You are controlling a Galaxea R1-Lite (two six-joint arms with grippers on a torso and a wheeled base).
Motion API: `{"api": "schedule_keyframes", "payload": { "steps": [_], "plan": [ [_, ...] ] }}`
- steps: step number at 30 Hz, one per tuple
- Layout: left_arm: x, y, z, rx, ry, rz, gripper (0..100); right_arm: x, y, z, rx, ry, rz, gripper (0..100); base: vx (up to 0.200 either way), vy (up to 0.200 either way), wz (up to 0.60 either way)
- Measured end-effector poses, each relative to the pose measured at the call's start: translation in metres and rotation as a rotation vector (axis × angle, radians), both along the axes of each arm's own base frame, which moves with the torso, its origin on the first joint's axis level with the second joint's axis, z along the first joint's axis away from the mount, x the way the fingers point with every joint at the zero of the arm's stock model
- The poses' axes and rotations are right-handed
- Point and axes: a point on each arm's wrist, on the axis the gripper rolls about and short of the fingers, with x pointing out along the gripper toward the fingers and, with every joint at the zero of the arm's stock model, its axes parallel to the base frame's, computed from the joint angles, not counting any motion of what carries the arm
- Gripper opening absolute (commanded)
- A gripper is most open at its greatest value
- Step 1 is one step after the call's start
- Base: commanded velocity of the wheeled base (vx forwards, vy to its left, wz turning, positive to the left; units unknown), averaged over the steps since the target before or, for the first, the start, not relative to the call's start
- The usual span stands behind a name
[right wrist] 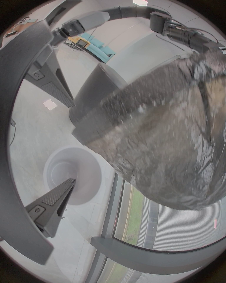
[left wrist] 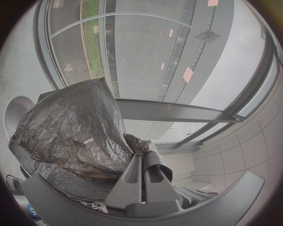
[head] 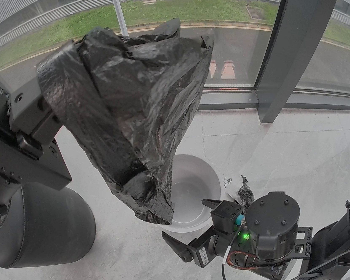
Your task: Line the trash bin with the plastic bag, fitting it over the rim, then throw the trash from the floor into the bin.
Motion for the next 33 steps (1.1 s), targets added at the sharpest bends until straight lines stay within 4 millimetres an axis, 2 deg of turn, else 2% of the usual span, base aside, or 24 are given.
{"api": "schedule_keyframes", "payload": {
  "steps": [12,20,21,26,33],
  "plan": [
    [-0.001,0.001,0.0,-0.002,-0.002,0.001,0,0.022,0.015,0.0,0.056,-0.058,-0.07,100,0.0,0.0,0.0],
    [-0.003,0.003,0.0,-0.004,-0.004,0.001,0,0.036,0.025,-0.016,0.04,-0.149,-0.098,100,0.0,0.0,0.0],
    [-0.003,0.003,0.0,-0.004,-0.004,0.001,0,0.038,0.025,-0.02,0.032,-0.149,-0.102,0,0.0,0.0,0.0],
    [-0.005,0.005,0.0,-0.006,-0.006,0.003,0,0.042,0.027,-0.03,0.012,-0.141,-0.11,0,0.0,0.0,0.0],
    [-0.007,0.007,0.001,-0.009,-0.01,0.002,0,0.043,0.026,-0.031,0.025,-0.156,-0.118,0,0.0,0.0,0.0]
  ]
}}
